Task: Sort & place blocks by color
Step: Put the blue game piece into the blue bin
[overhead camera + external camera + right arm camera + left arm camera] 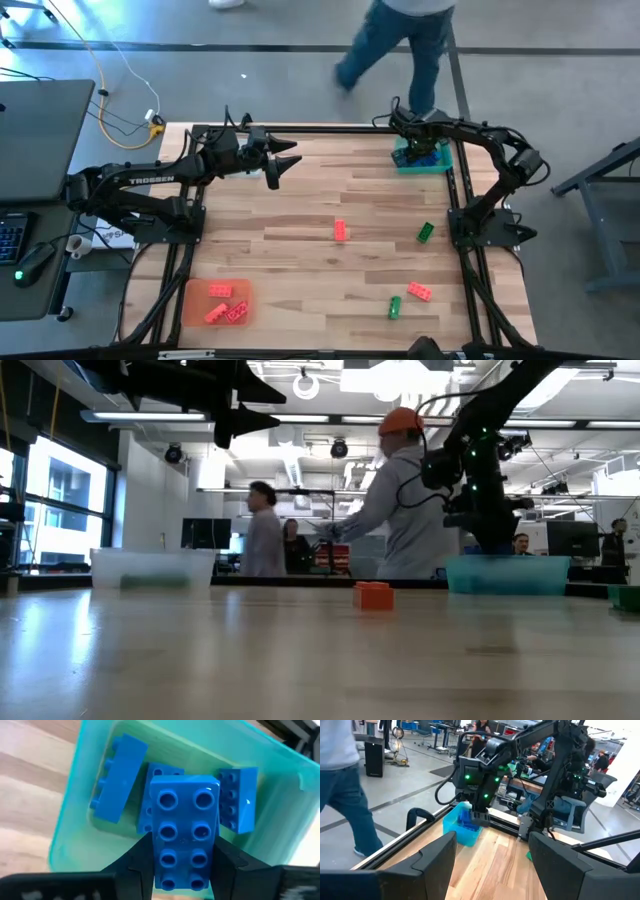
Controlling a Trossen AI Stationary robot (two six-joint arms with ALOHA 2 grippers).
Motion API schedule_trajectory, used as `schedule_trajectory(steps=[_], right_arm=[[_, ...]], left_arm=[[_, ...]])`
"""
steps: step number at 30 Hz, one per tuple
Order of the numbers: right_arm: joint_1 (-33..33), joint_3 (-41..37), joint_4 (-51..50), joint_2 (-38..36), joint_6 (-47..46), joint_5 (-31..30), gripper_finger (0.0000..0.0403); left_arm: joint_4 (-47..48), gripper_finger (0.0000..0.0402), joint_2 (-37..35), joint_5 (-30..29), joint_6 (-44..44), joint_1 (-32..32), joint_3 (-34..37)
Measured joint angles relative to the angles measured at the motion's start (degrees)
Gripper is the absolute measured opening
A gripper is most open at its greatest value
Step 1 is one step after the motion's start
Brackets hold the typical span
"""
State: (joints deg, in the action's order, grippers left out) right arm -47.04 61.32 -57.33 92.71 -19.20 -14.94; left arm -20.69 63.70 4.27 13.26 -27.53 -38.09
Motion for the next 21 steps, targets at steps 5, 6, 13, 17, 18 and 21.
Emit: schedule_trajectory(steps=[5, 6, 13, 17, 18, 21], right_arm=[[-1.8, -2.0, 5.3, 0.0, -0.2, 1.3, 0.0115], [-2.1, -2.1, 5.9, 0.0, -0.2, 1.5, 0.0115], [-2.9, -2.2, 6.3, 0.0, 0.0, 1.9, 0.0115], [-2.8, -2.2, 6.4, 0.0, -0.2, 1.9, 0.0127], [-2.8, -2.2, 6.4, 0.0, -0.2, 1.9, 0.0136], [-2.8, -2.2, 6.4, 0.0, -0.2, 1.9, 0.0162]], left_arm=[[0.0, 0.0239, 0.0, -0.4, 0.0, 0.0, 0.0], [0.0, 0.0239, 0.0, -0.5, 0.0, 0.0, 0.0], [0.2, 0.0239, 0.0, -0.5, 0.0, -0.8, 0.0], [0.2, 0.0239, 0.0, -0.5, 0.0, -1.3, 0.0], [0.2, 0.0239, 0.0, -0.5, 0.0, -1.4, 0.0], [0.2, 0.0239, 0.0, -0.5, 0.0, -1.4, 0.0]])
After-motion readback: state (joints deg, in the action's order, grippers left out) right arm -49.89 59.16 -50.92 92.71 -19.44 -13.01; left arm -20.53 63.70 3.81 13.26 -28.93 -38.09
